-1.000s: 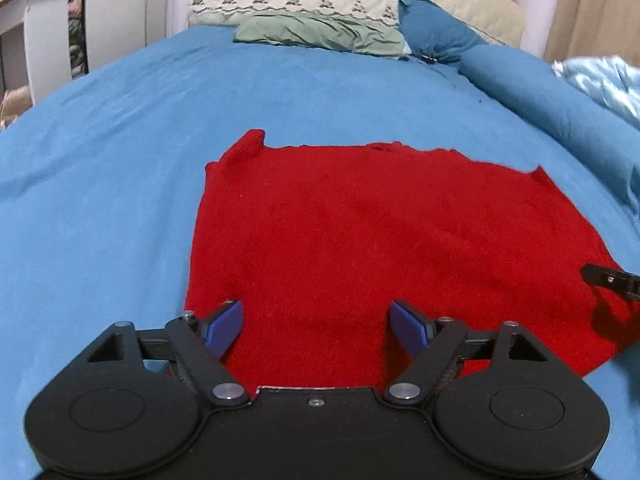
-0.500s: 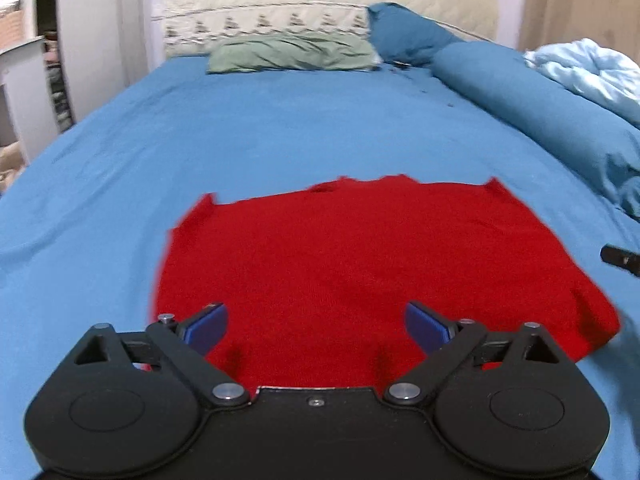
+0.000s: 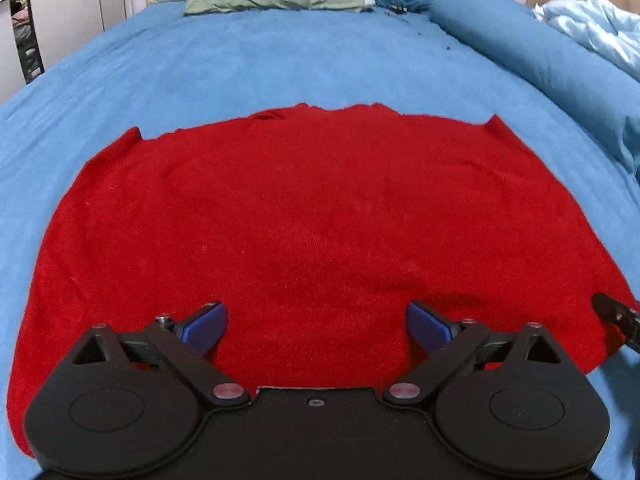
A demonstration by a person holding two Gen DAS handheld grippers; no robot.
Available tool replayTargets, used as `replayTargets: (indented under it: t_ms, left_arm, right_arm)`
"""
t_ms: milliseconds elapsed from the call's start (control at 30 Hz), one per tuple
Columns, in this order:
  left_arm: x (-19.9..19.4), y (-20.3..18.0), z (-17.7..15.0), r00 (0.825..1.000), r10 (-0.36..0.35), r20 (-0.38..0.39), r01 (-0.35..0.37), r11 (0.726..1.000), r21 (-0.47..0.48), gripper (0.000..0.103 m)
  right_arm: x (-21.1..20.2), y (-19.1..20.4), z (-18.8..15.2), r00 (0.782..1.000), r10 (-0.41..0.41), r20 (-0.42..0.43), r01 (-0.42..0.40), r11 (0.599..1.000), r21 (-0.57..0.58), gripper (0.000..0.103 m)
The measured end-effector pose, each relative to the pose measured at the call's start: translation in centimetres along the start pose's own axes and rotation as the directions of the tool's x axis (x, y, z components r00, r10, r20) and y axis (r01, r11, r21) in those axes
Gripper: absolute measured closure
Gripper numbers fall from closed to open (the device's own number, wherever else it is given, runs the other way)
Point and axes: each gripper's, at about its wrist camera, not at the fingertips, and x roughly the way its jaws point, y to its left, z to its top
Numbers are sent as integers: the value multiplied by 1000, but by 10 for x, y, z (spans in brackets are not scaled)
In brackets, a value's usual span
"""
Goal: Fold small clothes
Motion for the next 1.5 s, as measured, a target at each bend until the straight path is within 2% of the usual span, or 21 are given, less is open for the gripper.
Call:
replayTargets:
  t_ms: [67,133,200,333,433,533,633,667,733,867,900,933,1033,1167,1200,1233,1267,1333,1367,1467,1500]
  left_arm:
    - [3,0,0,1000,-5,-11,5,1000,3,0]
    - [4,-3,0,1000,4,-17,-4,1000,18,0]
    - [4,-3,-1,1000,5,-20,-5,1000,20,0]
    - [6,1,2,999,-13,-46,14,1000,20,0]
    - [3,6,8,996,-50,-81,54,998,45,0]
    - [-15,25,13,993,-92,-73,95,995,35,0]
    - [-49,64,11,999,-34,-16,34,999,-8,0]
    - [-61,80,8,1000,-15,7,15,1000,-22,0]
    - [-83,109,-3,999,21,41,-19,999,-40,0]
    - [-98,153,-35,994,105,-3,-105,992,-74,0]
    - [-98,160,-43,993,114,-20,-115,989,-92,0]
    - [-97,167,-54,993,113,-41,-117,986,-117,0]
    - [-94,179,-78,992,93,-80,-106,979,-174,0]
    - [-94,179,-85,995,79,-58,-89,978,-190,0]
    - [-95,179,-82,997,70,-42,-77,978,-194,0]
    - [-97,178,-81,998,55,-26,-59,978,-198,0]
    - [-100,177,-80,999,39,-11,-40,978,-204,0]
    - [-106,173,-76,1000,2,25,3,978,-210,0]
    - [-110,171,-74,999,-13,41,21,978,-206,0]
    - [-114,161,-69,997,-18,71,32,979,-203,0]
    - [-112,161,-69,997,-14,74,29,978,-207,0]
  right_arm:
    - [2,5,0,1000,10,-4,-11,1000,-25,54]
    - [4,10,2,1000,16,-13,-17,999,-41,72]
    - [3,12,8,1000,10,-30,-11,999,-33,78]
    - [-5,8,24,998,47,-51,-42,996,84,80]
    - [-18,12,42,990,140,-17,-134,970,204,80]
    - [-30,32,70,966,254,48,-257,926,275,80]
    - [-38,77,102,911,400,100,-412,879,239,80]
    - [-41,96,110,884,456,106,-468,860,202,80]
    - [-44,141,120,810,580,85,-587,803,105,80]
    - [-27,238,106,650,752,-112,-759,649,-50,80]
    - [-16,260,95,622,761,-183,-780,622,-68,81]
    - [-2,280,80,609,750,-260,-786,614,-71,81]
    - [35,311,40,608,689,-394,-766,641,-60,80]
    - [38,316,25,610,684,-401,-770,630,-99,73]
    - [34,314,29,608,691,-392,-775,624,-102,62]
    - [30,310,35,600,702,-383,-782,616,-97,44]
    - [23,302,43,604,714,-354,-783,615,-94,38]
    - [4,280,54,638,725,-262,-765,636,-101,23]
    - [-8,264,59,668,714,-209,-742,661,-113,21]
    - [-43,220,53,798,599,-66,-599,778,-190,18]
    - [-49,210,45,832,554,-42,-549,808,-217,18]
